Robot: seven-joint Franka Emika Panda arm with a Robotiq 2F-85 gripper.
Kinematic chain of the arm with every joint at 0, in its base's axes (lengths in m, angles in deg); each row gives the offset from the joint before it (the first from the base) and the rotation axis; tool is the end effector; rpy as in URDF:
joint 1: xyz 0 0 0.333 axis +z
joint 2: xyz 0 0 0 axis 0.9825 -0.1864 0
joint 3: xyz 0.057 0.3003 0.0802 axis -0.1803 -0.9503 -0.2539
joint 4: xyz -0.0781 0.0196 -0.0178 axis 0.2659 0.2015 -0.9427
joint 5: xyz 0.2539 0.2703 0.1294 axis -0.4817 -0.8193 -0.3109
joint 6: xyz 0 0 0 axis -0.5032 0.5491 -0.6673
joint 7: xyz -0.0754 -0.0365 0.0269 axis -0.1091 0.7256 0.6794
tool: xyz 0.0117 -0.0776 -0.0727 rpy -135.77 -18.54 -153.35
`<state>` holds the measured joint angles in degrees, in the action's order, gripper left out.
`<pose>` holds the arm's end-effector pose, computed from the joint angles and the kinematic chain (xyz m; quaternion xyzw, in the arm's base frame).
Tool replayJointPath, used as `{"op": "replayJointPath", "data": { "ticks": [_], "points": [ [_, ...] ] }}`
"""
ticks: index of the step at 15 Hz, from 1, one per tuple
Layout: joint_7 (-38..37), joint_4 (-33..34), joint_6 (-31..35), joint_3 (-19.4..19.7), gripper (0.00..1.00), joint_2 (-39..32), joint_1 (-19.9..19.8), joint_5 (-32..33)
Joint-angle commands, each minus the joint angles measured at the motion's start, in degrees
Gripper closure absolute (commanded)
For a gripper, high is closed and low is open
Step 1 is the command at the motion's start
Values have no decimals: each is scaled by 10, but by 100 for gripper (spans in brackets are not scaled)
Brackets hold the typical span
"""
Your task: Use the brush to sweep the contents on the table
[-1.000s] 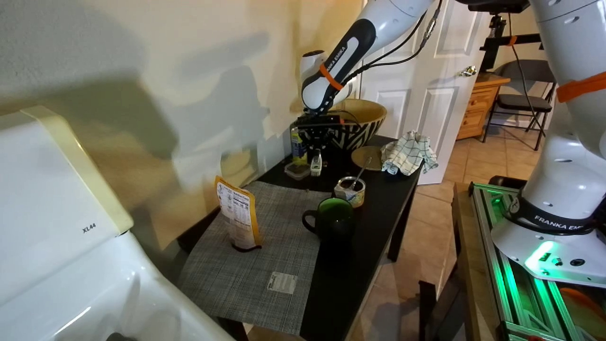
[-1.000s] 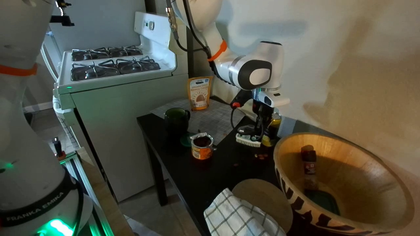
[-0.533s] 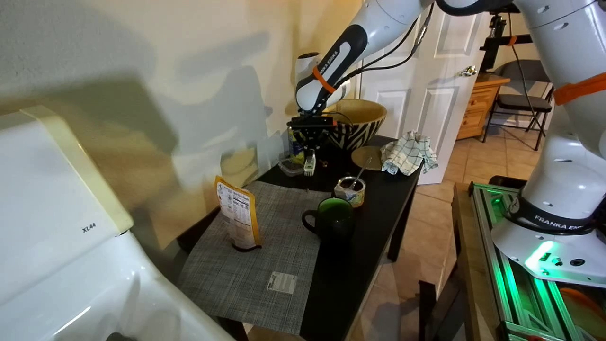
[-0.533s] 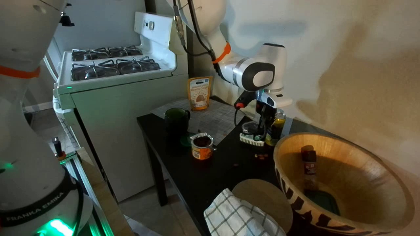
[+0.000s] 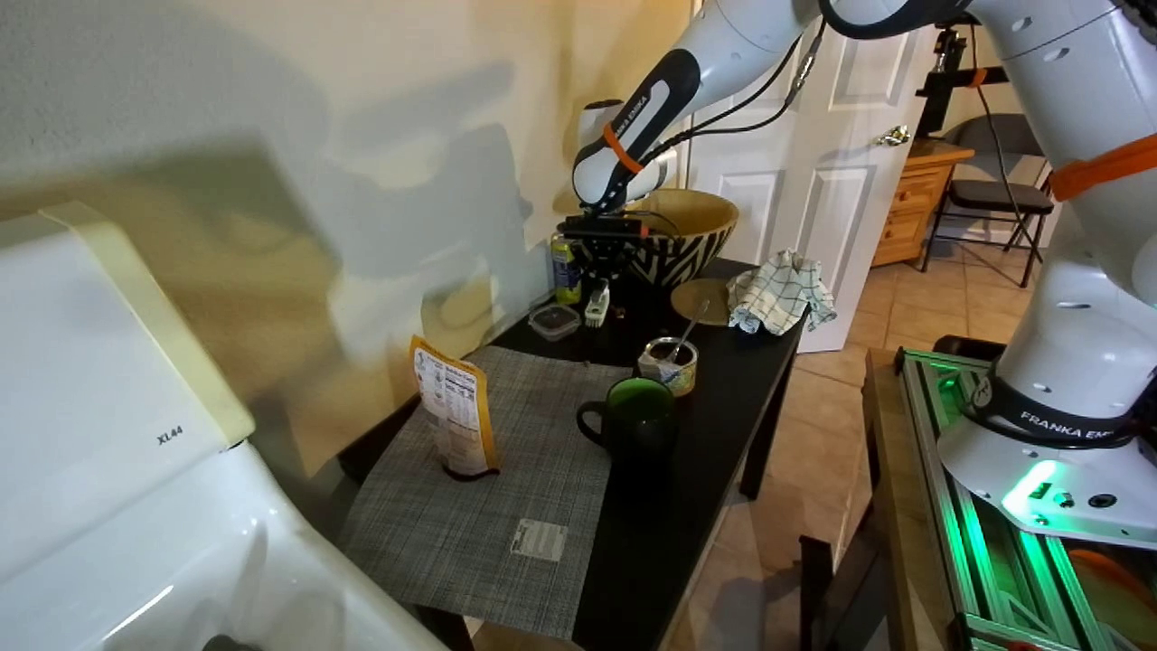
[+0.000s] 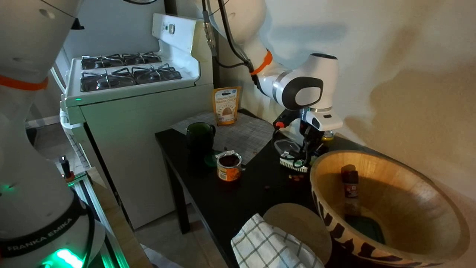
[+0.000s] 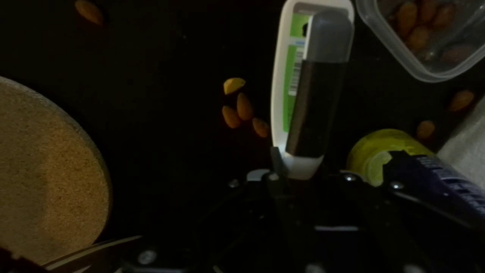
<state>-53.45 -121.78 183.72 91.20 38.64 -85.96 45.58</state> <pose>0.6253 -0.2242 0.2098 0.7888 -0.6124 0.0480 0.0202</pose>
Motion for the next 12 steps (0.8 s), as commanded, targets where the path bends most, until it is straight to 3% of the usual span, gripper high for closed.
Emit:
{"op": "replayJointPath", "data": {
  "ticks": [1,6,12],
  "points": [
    [-32,-8,17,14,94,-3,11,-2],
    [-97,-36,16,45,94,4,33,15],
    [-104,-55,-20,32,94,14,25,5]
  ]
}}
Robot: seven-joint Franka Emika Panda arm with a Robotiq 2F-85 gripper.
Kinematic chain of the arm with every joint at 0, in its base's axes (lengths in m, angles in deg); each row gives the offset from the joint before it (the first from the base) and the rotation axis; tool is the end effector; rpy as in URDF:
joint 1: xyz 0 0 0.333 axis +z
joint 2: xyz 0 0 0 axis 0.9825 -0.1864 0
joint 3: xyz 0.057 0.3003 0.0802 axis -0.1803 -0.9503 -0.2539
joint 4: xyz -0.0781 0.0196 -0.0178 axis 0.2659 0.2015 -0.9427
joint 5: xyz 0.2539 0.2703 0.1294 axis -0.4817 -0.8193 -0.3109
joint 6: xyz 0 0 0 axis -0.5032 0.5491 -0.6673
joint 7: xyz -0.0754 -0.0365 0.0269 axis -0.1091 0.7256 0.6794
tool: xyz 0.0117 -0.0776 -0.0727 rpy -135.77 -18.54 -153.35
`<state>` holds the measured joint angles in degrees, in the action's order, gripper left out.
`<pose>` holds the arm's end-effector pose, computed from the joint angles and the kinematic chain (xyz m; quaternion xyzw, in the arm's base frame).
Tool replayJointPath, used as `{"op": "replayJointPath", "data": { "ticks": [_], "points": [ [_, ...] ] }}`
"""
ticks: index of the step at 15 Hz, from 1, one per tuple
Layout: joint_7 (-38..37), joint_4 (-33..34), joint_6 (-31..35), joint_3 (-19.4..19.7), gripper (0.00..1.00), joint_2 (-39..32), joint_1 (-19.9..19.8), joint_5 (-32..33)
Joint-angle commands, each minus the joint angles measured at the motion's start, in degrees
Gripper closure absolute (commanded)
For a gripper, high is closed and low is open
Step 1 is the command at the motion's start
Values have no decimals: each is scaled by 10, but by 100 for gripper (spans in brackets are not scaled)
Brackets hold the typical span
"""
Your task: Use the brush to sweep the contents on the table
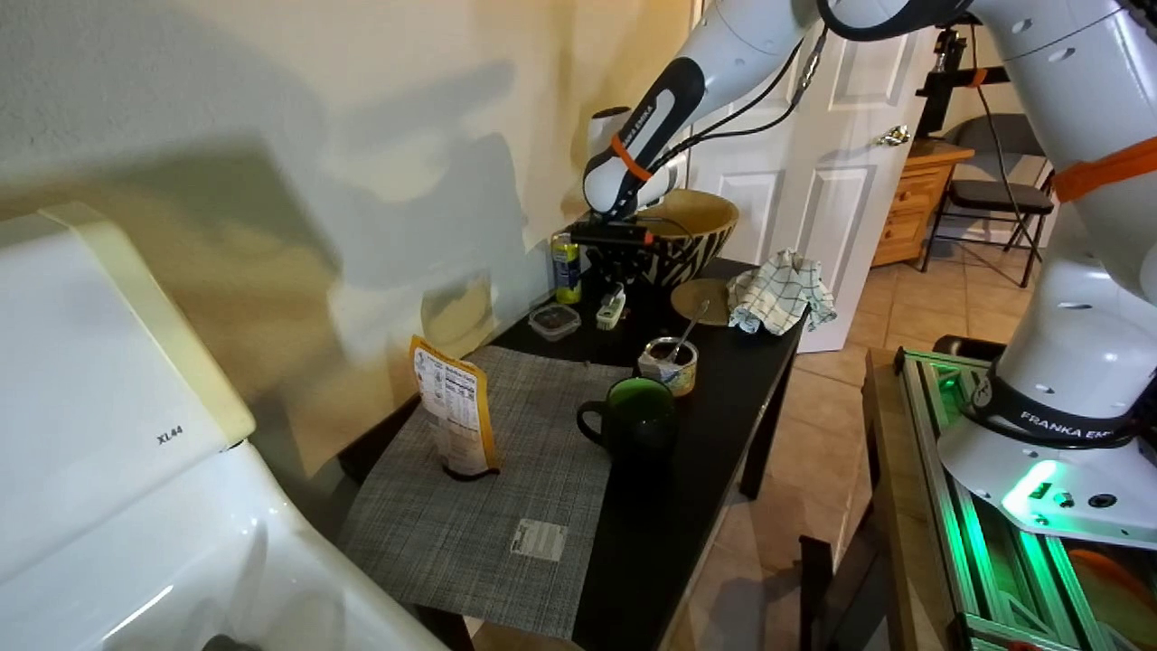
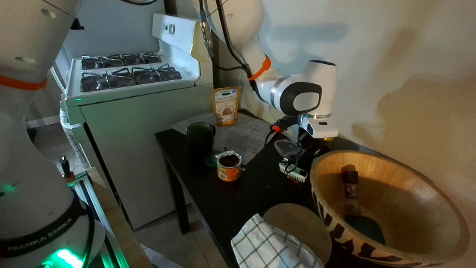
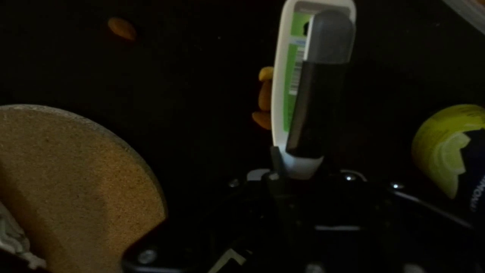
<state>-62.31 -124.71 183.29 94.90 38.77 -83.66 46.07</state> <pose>0.6041 -0.2338 0.1966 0.7352 -0.6753 0.0357 0.0456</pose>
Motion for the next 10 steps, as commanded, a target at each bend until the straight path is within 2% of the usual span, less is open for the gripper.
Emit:
{"op": "replayJointPath", "data": {
  "ticks": [1,4,7,8,10],
  "points": [
    [-10,-32,-27,-8,94,19,1,0],
    [-8,-62,-54,-11,94,44,1,0],
    [0,-119,0,-19,94,97,-16,-32],
    [-5,-58,-35,-14,76,46,-9,-8],
    [-4,-83,-19,-15,76,70,-14,-14]
  ]
}}
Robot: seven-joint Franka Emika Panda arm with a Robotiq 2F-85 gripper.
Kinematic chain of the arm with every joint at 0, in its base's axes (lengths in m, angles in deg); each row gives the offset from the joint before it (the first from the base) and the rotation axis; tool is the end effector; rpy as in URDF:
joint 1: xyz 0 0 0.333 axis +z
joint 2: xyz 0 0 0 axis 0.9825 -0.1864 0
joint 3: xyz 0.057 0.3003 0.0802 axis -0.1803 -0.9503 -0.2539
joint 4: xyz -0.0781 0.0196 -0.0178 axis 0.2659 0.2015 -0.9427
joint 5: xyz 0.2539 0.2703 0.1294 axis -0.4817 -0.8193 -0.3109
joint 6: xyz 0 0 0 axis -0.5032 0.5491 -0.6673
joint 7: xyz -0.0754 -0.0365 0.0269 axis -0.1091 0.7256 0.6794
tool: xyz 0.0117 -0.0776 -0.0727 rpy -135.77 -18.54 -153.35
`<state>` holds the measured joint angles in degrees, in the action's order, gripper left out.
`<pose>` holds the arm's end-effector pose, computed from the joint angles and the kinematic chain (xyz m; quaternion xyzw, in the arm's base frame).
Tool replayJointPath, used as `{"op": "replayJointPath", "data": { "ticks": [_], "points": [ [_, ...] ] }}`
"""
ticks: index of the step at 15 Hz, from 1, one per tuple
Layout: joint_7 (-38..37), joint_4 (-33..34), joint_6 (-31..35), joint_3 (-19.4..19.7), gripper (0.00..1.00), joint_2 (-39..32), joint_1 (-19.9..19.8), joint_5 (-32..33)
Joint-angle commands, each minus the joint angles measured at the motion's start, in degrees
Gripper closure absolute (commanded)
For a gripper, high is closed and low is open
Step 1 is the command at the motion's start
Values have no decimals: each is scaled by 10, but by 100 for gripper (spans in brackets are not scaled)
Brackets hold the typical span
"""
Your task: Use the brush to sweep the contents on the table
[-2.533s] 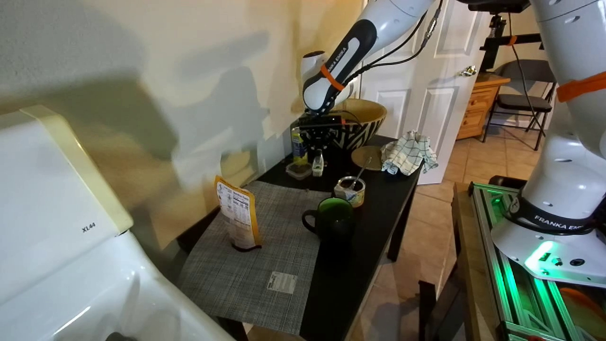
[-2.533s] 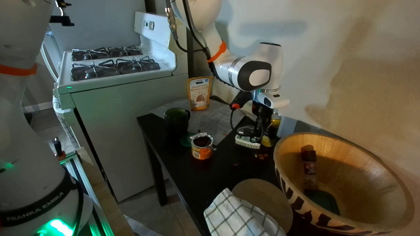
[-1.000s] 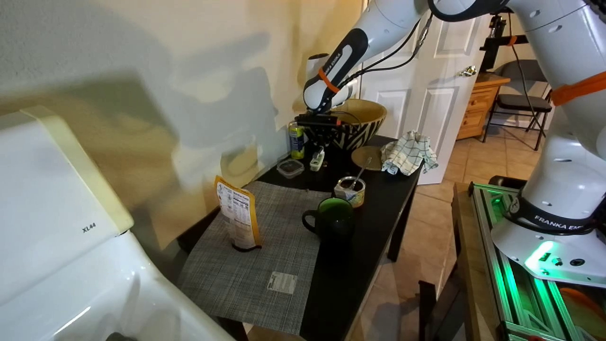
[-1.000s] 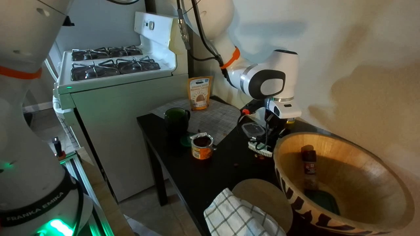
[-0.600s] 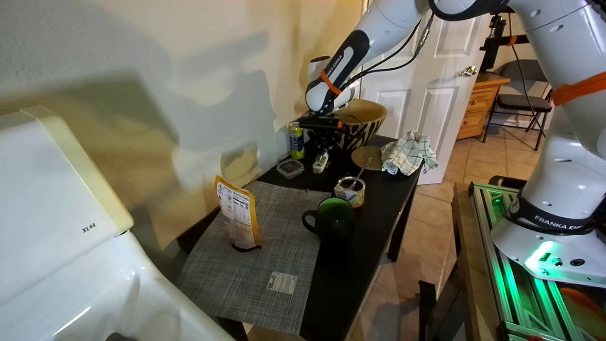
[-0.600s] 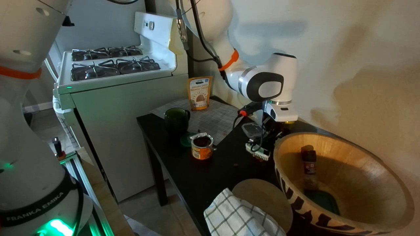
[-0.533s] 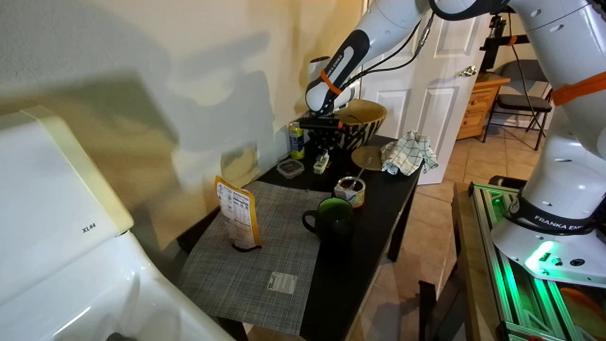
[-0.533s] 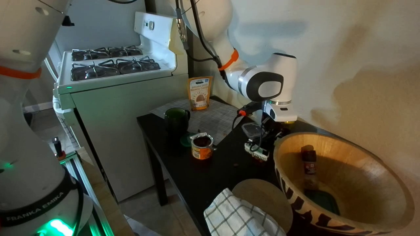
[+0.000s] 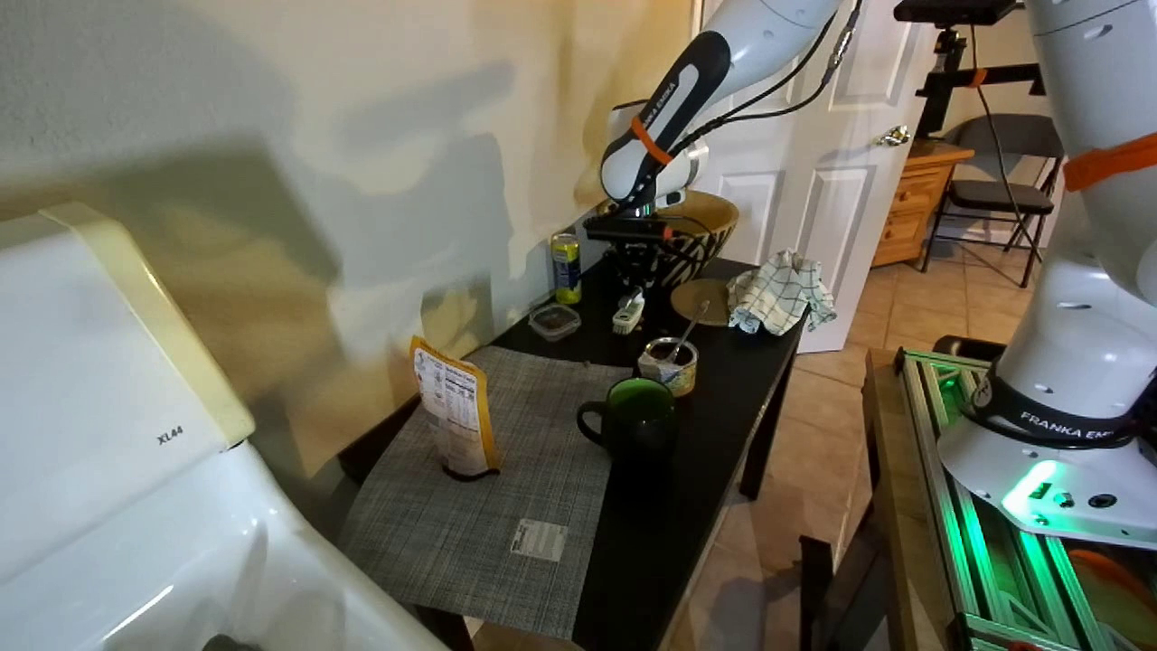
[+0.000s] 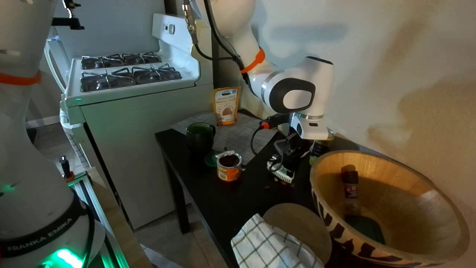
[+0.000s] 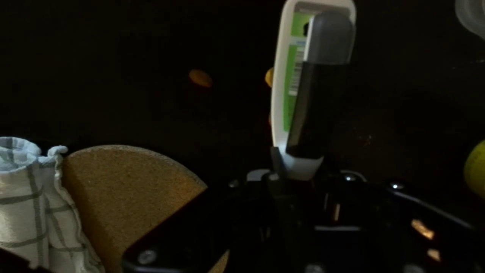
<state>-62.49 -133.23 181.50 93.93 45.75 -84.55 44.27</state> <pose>0.5634 -0.2248 0.2082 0.7180 -0.6955 -0.0044 0.0292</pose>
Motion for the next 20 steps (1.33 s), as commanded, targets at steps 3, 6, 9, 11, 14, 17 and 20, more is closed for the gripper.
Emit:
{"op": "replayJointPath", "data": {
  "ticks": [3,6,9,11,14,17,20],
  "points": [
    [-3,-2,16,-17,94,12,-20,-28],
    [-36,11,72,-14,94,-2,-23,-59],
    [-75,26,115,-4,94,-22,-16,-67],
    [-104,39,127,4,94,-40,-8,-58],
    [-126,56,130,11,94,-66,-1,-50],
    [-141,73,125,19,94,-92,8,-45],
    [-150,76,113,33,94,-102,21,-36]
  ]
}}
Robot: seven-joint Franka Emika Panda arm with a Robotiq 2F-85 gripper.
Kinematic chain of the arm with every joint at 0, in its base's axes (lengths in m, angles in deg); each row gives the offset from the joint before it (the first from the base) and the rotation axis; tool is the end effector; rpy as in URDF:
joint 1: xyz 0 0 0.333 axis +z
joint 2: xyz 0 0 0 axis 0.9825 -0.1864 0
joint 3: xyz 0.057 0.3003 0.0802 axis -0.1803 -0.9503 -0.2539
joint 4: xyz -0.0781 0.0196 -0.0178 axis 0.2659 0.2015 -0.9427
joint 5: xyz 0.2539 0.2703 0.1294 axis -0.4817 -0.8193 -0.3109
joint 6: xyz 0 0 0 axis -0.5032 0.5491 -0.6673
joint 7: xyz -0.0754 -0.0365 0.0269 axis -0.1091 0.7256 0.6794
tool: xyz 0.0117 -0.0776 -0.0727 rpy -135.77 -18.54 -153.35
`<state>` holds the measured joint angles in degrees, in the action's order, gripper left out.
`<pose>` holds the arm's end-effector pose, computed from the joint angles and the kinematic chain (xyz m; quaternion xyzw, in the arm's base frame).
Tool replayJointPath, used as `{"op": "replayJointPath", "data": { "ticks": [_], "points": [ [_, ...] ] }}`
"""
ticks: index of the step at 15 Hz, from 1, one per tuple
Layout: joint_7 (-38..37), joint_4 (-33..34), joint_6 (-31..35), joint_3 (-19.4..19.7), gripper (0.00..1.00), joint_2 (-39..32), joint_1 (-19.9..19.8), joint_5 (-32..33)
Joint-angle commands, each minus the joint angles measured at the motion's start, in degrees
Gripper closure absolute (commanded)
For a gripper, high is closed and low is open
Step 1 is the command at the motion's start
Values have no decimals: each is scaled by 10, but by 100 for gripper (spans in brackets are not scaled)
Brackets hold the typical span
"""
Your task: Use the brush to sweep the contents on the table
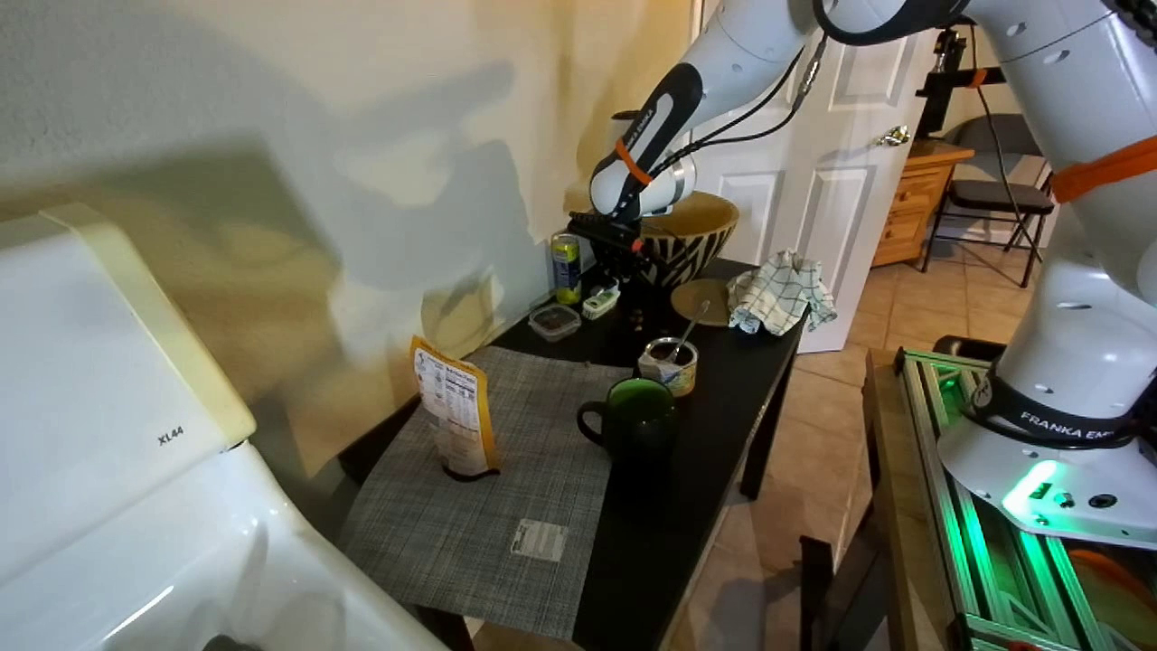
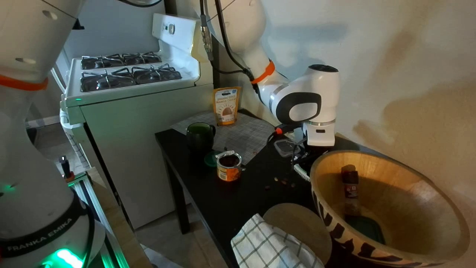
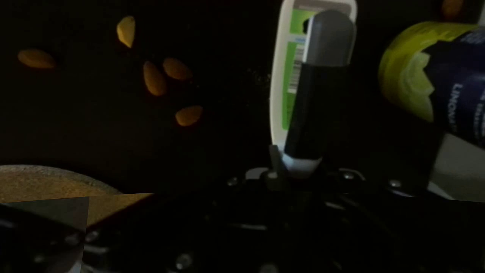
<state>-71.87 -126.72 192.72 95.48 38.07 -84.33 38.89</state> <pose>0.5990 -0.2527 0.1928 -0.6303 0.7715 -0.0864 0.0072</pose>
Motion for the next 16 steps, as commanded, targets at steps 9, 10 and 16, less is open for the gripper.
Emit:
{"op": "replayJointPath", "data": {
  "ticks": [9,10,16],
  "points": [
    [-74,-35,-131,14,94,3,23,41],
    [-75,-36,-143,10,94,4,20,42],
    [-83,-48,-196,6,94,-1,14,64]
  ]
}}
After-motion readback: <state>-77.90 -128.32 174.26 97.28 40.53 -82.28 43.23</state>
